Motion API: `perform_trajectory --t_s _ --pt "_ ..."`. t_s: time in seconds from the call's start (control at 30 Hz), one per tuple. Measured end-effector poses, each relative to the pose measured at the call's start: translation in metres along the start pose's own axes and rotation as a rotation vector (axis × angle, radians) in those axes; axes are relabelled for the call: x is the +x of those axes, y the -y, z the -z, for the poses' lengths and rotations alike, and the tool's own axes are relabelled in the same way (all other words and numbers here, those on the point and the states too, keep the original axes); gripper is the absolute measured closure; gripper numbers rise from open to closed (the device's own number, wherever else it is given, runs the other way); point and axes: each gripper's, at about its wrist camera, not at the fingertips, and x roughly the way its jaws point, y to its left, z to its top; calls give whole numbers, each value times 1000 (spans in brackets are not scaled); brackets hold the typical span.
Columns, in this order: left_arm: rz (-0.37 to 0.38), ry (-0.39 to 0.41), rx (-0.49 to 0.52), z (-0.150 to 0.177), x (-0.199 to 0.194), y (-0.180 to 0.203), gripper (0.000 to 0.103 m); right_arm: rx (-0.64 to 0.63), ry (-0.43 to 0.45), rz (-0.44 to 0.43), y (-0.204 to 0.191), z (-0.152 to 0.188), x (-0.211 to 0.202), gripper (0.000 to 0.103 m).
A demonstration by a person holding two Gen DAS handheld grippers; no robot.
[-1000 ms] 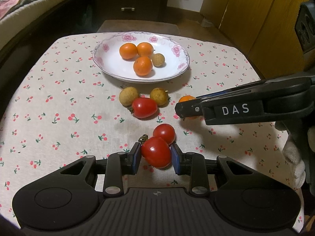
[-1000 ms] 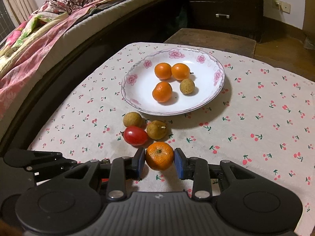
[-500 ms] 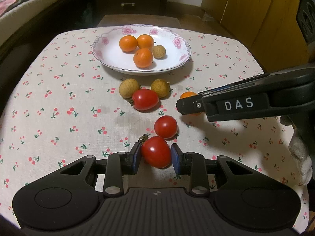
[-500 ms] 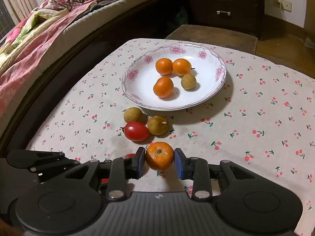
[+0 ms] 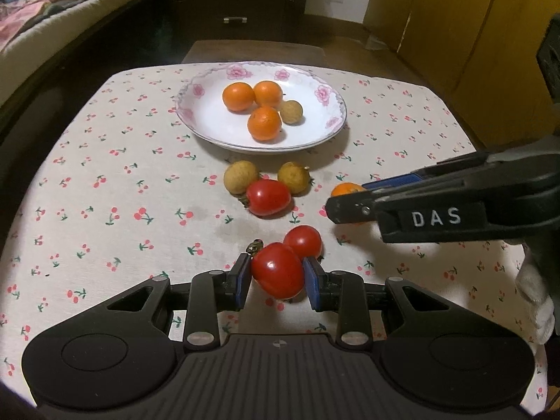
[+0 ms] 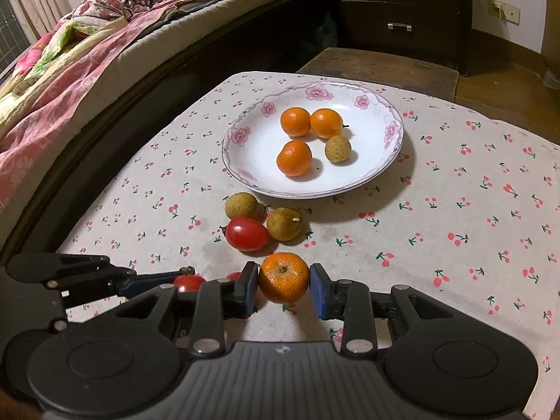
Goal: Organize fruits
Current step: 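Lift the red tomato and tangerine with both tools off the cloth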
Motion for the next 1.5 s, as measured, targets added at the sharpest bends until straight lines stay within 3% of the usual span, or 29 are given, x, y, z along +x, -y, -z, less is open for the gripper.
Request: perform_trajectory --t_s 1.5 --pt "-20 91 -17 -45 -2 -3 63 41 93 16 12 -22 -20 64"
